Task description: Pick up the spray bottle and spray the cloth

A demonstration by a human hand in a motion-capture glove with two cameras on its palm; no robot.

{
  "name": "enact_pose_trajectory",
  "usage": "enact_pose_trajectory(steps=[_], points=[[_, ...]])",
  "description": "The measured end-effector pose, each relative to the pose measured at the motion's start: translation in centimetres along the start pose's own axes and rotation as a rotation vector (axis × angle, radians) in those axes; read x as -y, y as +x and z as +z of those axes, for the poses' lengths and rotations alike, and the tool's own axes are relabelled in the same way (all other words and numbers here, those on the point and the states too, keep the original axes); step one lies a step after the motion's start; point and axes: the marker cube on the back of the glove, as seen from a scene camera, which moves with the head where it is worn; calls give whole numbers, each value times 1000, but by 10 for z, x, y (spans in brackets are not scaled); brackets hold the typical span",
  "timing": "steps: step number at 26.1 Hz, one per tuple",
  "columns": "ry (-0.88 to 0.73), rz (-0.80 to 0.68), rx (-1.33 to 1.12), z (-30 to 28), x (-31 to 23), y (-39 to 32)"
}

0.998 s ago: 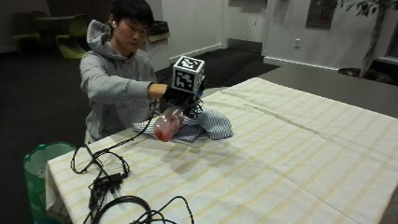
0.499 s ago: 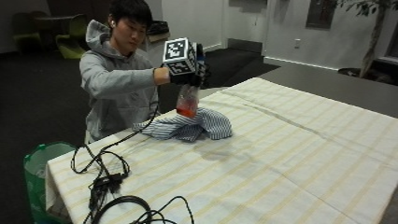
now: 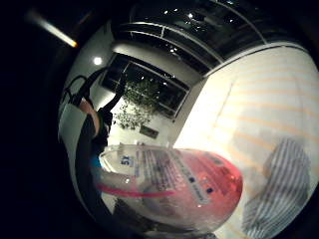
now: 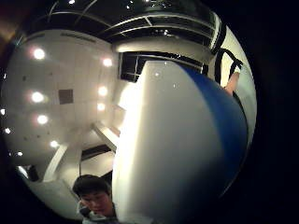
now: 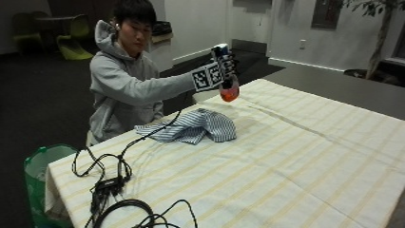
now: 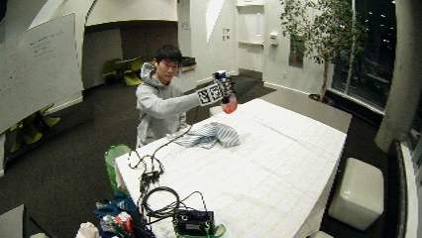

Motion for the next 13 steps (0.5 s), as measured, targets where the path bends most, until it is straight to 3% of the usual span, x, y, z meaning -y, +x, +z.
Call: enact_pose_trajectory(steps=[5,13], points=[[-26,50,-35,47,-7,57],[-89,74,-103,72,-18,108]])
